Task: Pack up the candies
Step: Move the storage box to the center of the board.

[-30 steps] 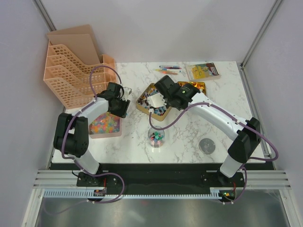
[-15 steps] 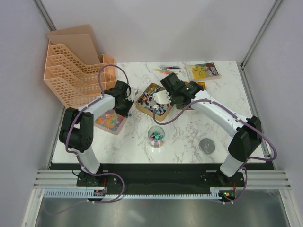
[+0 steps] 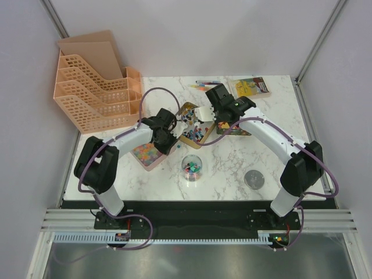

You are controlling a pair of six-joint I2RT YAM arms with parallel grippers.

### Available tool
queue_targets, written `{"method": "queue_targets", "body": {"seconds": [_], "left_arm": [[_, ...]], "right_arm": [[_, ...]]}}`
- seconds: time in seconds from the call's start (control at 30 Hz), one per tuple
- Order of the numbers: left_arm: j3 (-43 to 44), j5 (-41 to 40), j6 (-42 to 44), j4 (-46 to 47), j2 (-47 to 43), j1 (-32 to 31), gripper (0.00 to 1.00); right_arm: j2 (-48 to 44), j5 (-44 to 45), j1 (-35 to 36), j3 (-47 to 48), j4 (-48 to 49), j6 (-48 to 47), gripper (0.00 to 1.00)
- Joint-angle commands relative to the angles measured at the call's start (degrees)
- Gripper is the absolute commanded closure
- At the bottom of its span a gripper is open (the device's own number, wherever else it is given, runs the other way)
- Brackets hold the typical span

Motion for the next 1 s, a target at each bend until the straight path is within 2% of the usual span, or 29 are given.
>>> {"method": "queue_targets", "body": {"seconds": [0.0, 0.33, 0.57, 0.87, 0.93, 0.97], "left_arm": [[0.1, 2.0, 9.5, -1.7, 1.1, -1.3, 0.98], [11.6, 4.0, 20.9, -1.0, 10.2, -2.2, 0.98], [22.1, 5.5, 23.0, -1.0, 17.2, -5.1, 0.98], [28.1, 5.5, 21.6, -1.1, 20.7, -8.7, 0.98], [28.6, 4.5, 20.4, -1.1, 20.6, -8.8, 0.86], [28.7, 2.8, 20.0, -1.2, 20.0, -8.7, 0.73]], "right_arm": [[1.5, -0.4, -1.1, 1.7, 2.7, -0.4, 1.00], [1.5, -1.9, -6.9, -0.3, 4.8, -2.5, 1.00], [3.1, -3.0, -13.0, 0.4, 5.2, -2.8, 1.00], [5.4, -4.4, -17.5, 2.6, 6.0, -2.8, 1.00], [5.9, -4.6, -17.3, 2.7, 6.1, -2.8, 1.00], [6.1, -5.0, -17.4, 2.8, 6.1, -2.7, 1.00]]}}
